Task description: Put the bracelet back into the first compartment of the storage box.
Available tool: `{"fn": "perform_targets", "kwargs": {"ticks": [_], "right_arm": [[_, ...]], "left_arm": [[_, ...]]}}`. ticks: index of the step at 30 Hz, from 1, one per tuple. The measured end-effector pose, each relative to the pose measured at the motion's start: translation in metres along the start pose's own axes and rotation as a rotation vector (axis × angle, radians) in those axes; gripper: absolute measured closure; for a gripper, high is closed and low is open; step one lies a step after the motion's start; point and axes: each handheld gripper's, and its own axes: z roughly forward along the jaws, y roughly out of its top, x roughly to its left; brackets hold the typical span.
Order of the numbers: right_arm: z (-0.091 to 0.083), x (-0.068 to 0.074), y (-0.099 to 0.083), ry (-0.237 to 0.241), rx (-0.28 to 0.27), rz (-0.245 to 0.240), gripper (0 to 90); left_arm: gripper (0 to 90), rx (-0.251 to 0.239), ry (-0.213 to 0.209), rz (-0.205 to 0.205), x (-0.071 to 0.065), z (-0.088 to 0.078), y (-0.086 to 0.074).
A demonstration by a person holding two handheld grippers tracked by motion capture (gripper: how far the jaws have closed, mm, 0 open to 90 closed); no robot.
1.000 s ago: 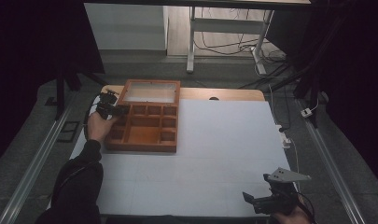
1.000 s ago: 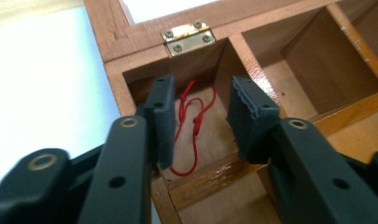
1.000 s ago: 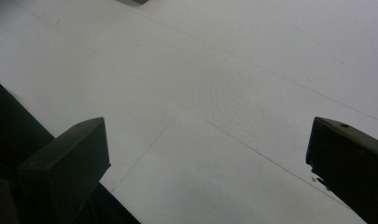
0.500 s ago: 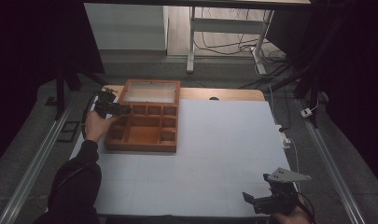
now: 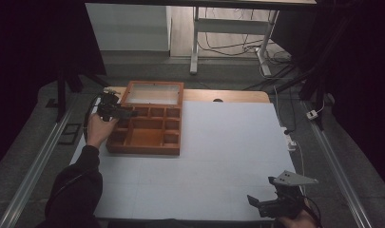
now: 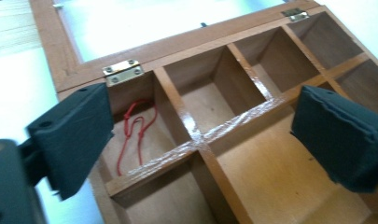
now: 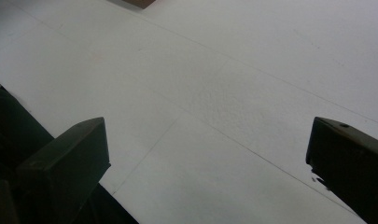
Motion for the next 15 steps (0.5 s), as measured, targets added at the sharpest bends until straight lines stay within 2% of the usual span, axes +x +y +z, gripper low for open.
{"fn": "perform_targets", "kwargs": {"ticks": [4, 8, 9, 11, 15], "right_arm": [[0.000, 0.000, 0.000, 0.001, 0.000, -0.001, 0.0], [0.000, 0.000, 0.000, 0.002, -0.001, -0.002, 0.0], [0.000, 0.000, 0.000, 0.002, -0.001, -0.002, 0.0], [0.000, 0.000, 0.000, 0.001, -0.002, -0.001, 0.0], [0.000, 0.000, 0.000, 0.002, -0.009, -0.001, 0.0]], "left_arm": [[0.9, -0.027, -0.027, 0.027, -0.005, -0.003, -0.002], [0.0, -0.032, -0.098, 0.038, -0.011, -0.006, -0.003], [0.0, -0.027, -0.100, 0.049, -0.013, -0.007, -0.004], [0.0, -0.027, -0.078, 0.077, -0.016, -0.009, -0.005], [0.0, -0.036, -0.084, 0.075, -0.020, -0.015, -0.008]]}}
